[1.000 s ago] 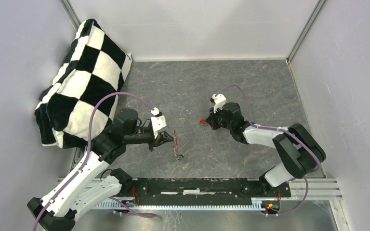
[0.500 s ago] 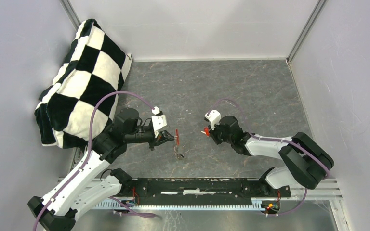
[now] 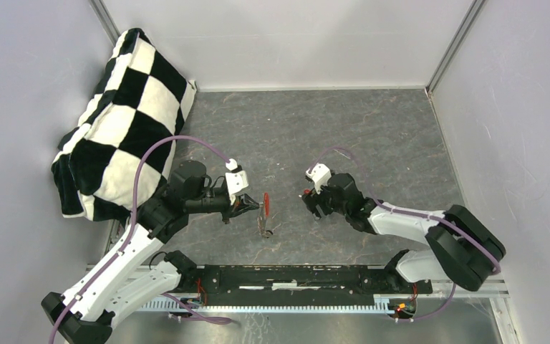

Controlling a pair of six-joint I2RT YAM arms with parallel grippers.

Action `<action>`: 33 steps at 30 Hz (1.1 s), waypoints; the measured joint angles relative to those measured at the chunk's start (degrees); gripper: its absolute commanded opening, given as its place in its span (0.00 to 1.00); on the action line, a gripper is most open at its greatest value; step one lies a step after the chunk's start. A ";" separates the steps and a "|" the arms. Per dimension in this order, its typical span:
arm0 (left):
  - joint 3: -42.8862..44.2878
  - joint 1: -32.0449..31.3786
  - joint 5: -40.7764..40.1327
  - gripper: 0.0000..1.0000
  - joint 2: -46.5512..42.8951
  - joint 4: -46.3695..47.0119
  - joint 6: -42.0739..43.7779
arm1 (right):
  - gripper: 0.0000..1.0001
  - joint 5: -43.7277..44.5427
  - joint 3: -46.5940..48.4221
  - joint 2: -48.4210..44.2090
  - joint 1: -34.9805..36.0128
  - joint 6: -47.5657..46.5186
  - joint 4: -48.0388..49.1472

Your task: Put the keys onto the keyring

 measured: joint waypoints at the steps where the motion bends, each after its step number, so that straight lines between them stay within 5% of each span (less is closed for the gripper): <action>1: 0.00 0.00 0.00 0.02 0.00 0.00 0.00 | 0.98 -0.04 0.00 -1.14 -0.04 0.00 -0.52; 8: 0.00 0.00 0.00 0.02 -0.02 -0.04 0.00 | 0.98 2.05 -0.09 -15.37 -1.51 4.44 -1.79; 13: 0.00 0.00 0.00 0.02 -0.02 -0.04 0.00 | 0.98 1.81 -5.46 -22.60 -2.36 10.10 5.64; 16: 0.00 0.00 0.00 0.02 -0.04 -0.07 0.00 | 0.93 1.79 -8.50 -21.57 -2.36 12.48 5.84; 19: 0.02 0.00 0.00 0.02 -0.02 -0.04 0.00 | 0.67 1.27 -9.97 -20.22 -2.56 14.19 5.79; 33: 0.02 0.00 0.00 0.02 0.00 -0.04 0.00 | 0.62 -18.67 -7.96 -3.04 -9.40 12.48 10.51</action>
